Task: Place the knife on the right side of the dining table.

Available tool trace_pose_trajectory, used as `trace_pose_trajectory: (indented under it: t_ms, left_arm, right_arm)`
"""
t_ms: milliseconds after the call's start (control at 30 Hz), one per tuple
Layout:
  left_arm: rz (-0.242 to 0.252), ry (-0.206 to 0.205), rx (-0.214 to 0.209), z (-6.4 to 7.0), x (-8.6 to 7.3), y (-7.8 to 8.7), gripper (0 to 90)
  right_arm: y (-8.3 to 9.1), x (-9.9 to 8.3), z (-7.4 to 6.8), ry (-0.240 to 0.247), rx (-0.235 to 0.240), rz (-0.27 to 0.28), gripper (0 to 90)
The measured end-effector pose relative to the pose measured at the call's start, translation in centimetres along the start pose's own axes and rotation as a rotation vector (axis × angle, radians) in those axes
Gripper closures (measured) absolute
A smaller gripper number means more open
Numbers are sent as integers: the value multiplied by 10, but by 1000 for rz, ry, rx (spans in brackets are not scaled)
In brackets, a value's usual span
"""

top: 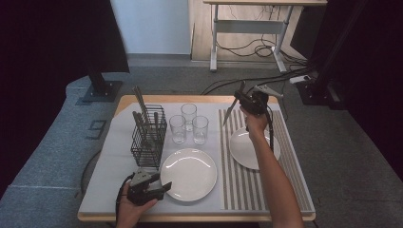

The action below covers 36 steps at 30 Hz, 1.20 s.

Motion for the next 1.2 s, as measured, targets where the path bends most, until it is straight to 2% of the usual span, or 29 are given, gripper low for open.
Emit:
trace_pose_trajectory:
  t_ms: [333, 733, 1200]
  left_arm:
    - [-1, 3, 2, -2, 0, 1, 360]
    - [-2, 2, 0, -1, 0, 0, 360]
    - [-2, 2, 0, -1, -1, 0, 360]
  right_arm:
    - [-12, -10, 7, -18, -24, -21, 830]
    - [-15, -13, 11, -21, -43, -25, 829]
    - [-19, -16, 14, -29, -44, -27, 829]
Point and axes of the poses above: each handheld gripper's, and its own axes: y roughly backward along the jaws, x roughly out of its top, z roughly to its right, the point moved 3 cm from there along -y, roughly forward along the jaws, and after that the axes turned 8 degrees about y, right-handed, at the moved point
